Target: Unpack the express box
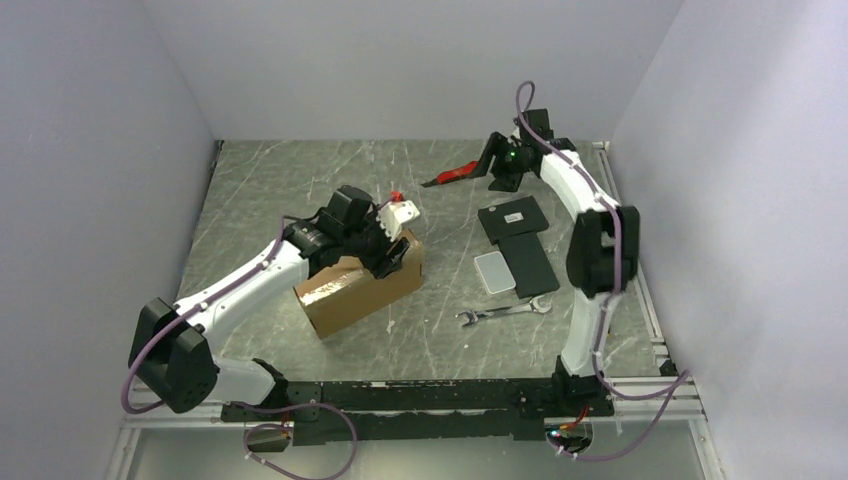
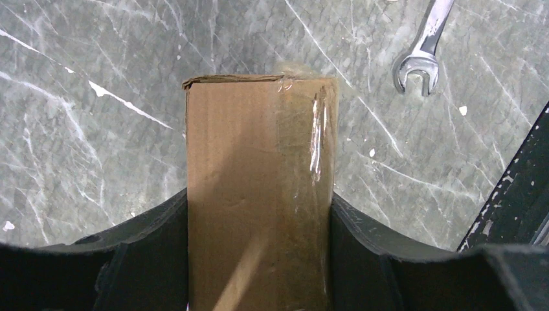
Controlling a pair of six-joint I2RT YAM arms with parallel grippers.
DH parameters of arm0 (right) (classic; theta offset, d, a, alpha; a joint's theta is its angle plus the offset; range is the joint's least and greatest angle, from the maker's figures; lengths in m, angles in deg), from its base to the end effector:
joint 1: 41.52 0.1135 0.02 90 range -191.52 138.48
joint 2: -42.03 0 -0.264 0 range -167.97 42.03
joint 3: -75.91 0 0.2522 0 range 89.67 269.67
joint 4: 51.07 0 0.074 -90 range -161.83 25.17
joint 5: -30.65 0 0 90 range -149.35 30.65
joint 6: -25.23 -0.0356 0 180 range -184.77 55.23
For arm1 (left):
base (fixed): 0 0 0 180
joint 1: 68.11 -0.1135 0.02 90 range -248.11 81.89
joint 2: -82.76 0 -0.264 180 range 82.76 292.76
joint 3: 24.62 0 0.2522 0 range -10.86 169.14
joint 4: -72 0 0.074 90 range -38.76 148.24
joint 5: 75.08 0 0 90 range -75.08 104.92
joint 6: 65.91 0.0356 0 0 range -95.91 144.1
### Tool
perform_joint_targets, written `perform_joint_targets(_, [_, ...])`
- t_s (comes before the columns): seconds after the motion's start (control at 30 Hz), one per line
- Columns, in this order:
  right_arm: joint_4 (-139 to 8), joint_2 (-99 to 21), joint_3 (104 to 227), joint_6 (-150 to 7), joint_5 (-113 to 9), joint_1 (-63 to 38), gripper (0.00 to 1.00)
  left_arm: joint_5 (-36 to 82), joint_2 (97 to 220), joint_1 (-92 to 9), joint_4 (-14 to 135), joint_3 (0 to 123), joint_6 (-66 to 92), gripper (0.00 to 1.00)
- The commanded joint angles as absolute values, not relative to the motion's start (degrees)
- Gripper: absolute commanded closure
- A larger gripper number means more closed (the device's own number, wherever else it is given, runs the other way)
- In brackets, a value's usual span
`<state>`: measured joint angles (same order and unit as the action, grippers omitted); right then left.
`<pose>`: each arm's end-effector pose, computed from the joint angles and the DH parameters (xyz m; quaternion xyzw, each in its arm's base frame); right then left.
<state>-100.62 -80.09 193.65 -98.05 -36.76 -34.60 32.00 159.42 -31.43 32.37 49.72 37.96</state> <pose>0.4696 0.0708 0.2314 0.1536 0.9217 0.2792 0.2211 0.2275 -0.1825 0.2880 0.4403 0.7910 -0.2126 0.3679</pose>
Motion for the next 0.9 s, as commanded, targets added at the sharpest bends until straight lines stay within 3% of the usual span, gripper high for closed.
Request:
perform_joint_targets(0.0, [-91.5,-59.8,179.6,-91.2,-43.4,-26.1,0.33,32.0,161.0,-31.1,31.1,52.9,34.9,0.45])
perform_joint_targets(0.27, [-80.5,-38.2,146.7,-93.3,-45.0,-16.3,0.31,16.7,166.2,-31.4,25.5,58.2,19.8,0.42])
perform_joint_targets(0.37, [-79.3,-33.4,140.7,-93.2,-44.2,-13.3,0.30,12.8,168.4,-31.6,20.6,62.1,8.3,0.35])
perform_joint_targets(0.6, [-70.9,-30.8,134.1,-99.8,-40.5,-5.9,0.30,15.2,168.1,-31.7,18.1,66.8,0.6,0.09])
perform_joint_targets(0.87, [-65.5,-36.2,136.8,-103.6,-39.5,-1.9,0.32,14.0,166.3,-29.5,9.0,71.3,3.8,0.07])
